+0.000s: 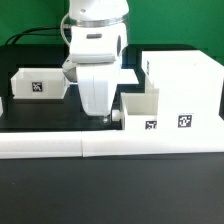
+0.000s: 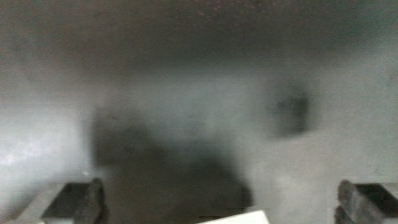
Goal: Assemble drawer
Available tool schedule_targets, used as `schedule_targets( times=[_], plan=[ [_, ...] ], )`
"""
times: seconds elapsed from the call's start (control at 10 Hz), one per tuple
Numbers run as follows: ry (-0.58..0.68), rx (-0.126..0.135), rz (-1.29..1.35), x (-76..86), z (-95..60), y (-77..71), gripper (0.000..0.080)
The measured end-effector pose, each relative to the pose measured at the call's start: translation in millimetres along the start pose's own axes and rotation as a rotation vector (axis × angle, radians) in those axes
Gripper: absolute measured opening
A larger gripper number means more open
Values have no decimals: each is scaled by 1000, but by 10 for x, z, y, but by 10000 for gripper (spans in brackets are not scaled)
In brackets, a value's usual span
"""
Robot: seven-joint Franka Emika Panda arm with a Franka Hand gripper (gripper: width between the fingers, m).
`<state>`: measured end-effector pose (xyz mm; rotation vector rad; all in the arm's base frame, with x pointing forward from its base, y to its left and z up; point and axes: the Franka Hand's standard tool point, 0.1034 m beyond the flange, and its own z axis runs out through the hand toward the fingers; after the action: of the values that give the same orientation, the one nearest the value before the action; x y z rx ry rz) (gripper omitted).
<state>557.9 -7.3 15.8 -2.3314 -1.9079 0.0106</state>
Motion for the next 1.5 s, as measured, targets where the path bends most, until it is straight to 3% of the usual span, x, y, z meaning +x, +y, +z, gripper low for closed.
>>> schedule_targets(
  times=[1.5],
  plan=[
    [-3,2,16,56,11,-14,649]
  ],
)
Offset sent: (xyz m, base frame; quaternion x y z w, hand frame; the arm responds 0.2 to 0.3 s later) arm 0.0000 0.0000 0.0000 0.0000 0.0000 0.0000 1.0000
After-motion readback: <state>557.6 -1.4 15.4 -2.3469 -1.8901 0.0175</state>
